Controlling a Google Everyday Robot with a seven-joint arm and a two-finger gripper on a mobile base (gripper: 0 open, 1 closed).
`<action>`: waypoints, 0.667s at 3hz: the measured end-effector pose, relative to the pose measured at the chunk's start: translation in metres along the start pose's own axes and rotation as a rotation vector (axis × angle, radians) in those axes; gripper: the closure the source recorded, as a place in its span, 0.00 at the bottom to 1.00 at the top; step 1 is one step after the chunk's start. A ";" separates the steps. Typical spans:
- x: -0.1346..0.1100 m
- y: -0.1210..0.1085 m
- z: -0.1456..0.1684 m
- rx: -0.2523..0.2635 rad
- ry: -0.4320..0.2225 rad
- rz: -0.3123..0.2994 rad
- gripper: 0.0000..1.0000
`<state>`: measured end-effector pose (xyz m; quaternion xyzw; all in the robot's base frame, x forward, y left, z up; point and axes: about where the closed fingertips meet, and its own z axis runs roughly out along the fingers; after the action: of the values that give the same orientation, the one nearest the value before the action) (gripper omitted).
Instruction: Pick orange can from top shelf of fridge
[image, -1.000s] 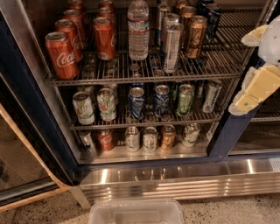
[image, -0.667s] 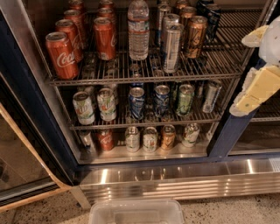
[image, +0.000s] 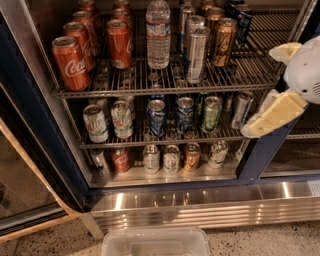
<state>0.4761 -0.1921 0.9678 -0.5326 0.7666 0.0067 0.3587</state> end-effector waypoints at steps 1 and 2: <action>-0.019 -0.006 0.010 0.074 -0.170 0.019 0.00; -0.039 -0.016 0.001 0.119 -0.246 0.034 0.00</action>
Offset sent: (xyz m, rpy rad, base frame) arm 0.0100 0.0133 0.0027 0.1101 -0.0994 0.0072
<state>0.4961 -0.1671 0.9949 -0.4924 0.7248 0.0325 0.4808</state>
